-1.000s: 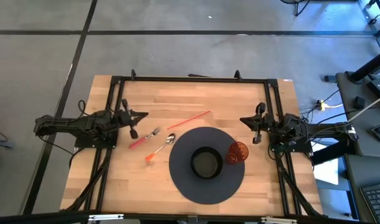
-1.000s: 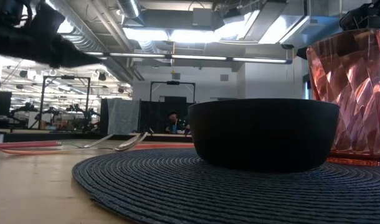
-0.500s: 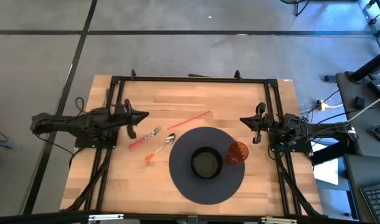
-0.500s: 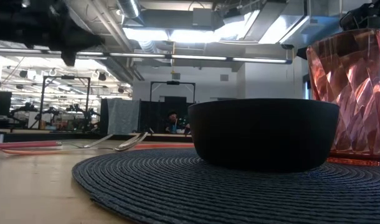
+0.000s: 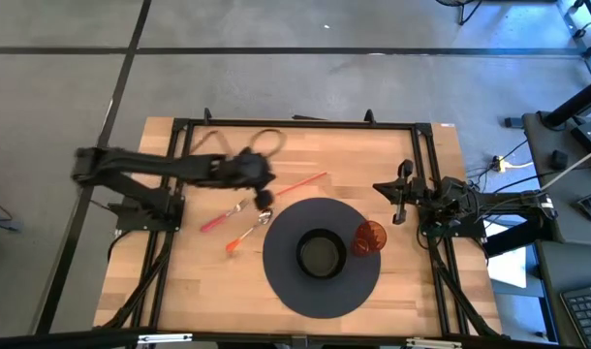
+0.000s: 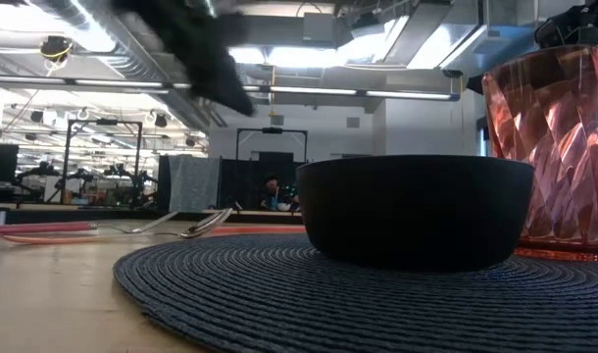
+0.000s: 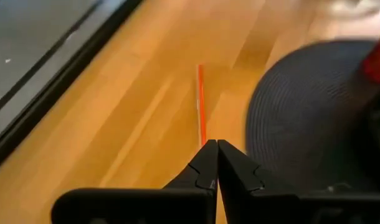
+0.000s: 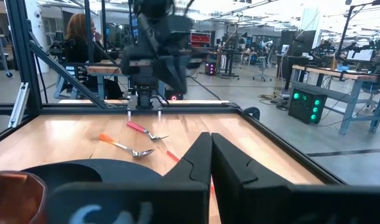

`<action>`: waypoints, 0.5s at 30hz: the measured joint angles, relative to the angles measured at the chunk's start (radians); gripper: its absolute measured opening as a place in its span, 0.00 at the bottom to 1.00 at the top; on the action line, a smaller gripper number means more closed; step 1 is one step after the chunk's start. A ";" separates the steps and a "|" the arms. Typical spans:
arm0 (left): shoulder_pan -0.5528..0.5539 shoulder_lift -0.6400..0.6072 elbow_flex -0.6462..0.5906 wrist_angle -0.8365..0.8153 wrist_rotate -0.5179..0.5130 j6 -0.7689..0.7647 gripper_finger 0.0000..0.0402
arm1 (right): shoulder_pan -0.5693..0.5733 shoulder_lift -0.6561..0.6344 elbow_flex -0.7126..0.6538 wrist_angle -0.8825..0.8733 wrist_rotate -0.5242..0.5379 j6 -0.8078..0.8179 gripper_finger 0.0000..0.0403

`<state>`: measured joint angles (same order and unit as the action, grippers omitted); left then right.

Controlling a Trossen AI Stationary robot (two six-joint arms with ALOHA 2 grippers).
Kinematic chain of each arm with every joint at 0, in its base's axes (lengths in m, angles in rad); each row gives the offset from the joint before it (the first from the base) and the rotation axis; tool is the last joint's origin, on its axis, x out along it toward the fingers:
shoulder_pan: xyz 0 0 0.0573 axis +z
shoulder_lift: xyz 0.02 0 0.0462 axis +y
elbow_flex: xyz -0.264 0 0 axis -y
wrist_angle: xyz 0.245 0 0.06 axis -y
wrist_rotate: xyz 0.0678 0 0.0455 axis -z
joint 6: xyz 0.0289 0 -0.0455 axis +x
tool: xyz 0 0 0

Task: Pick & Place Utensil
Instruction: Put the orange straw into the brown cup

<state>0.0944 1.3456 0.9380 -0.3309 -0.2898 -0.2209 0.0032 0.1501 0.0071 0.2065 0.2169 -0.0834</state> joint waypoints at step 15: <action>0.113 0.681 0.673 -0.353 0.182 0.218 0.38 | 0.000 0.000 0.000 -0.059 -0.001 0.038 0.02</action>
<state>0.2069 2.0268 1.6108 -0.6840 -0.1074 -0.0026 0.0032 0.1501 0.0071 0.1475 0.2163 -0.0454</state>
